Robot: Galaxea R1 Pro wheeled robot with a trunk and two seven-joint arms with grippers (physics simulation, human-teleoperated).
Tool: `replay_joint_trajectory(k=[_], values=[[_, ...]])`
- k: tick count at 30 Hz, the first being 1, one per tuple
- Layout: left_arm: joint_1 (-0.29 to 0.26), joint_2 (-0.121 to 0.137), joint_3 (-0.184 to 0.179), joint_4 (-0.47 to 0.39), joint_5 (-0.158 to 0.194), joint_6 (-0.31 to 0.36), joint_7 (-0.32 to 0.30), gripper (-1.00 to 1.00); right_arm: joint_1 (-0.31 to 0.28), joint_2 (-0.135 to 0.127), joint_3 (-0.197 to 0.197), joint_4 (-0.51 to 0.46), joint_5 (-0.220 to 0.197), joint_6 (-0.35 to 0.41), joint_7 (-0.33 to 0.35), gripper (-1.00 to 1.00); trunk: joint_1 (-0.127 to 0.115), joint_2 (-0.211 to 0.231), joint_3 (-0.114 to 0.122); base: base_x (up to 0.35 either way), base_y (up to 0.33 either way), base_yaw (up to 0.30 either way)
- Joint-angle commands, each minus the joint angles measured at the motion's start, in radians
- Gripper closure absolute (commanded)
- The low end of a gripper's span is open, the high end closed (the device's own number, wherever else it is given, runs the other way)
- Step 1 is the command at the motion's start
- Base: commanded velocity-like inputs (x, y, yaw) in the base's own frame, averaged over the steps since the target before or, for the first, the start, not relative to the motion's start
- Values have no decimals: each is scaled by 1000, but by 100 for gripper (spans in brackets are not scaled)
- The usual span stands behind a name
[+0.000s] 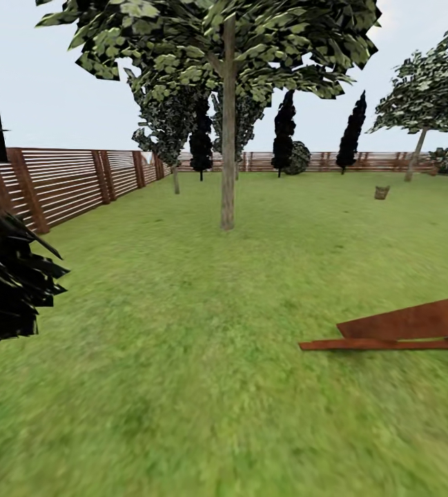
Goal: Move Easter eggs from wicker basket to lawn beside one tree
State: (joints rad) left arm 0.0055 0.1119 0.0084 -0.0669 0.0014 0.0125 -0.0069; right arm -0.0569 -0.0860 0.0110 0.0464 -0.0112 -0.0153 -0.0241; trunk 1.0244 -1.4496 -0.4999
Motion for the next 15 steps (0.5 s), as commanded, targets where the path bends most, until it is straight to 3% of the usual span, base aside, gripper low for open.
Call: replay_joint_trajectory(k=[1, 7, 15], values=[[1, 0, 1, -2, 0, 1, -1, -100, -1, 0, 1, 3, -1, -2, -2, -100, 1, 0, -1, 329, 0, 250], [1, 0, 1, -2, 0, 1, -1, -100, -1, 0, 1, 2, -2, -1, -2, -100, 1, 0, -1, 329, 0, 240], [1, 0, 1, -2, 0, 1, -1, -100, -1, 0, 3, 3, -1, -2, -2, -100, 1, 0, -1, 329, 0, 35]])
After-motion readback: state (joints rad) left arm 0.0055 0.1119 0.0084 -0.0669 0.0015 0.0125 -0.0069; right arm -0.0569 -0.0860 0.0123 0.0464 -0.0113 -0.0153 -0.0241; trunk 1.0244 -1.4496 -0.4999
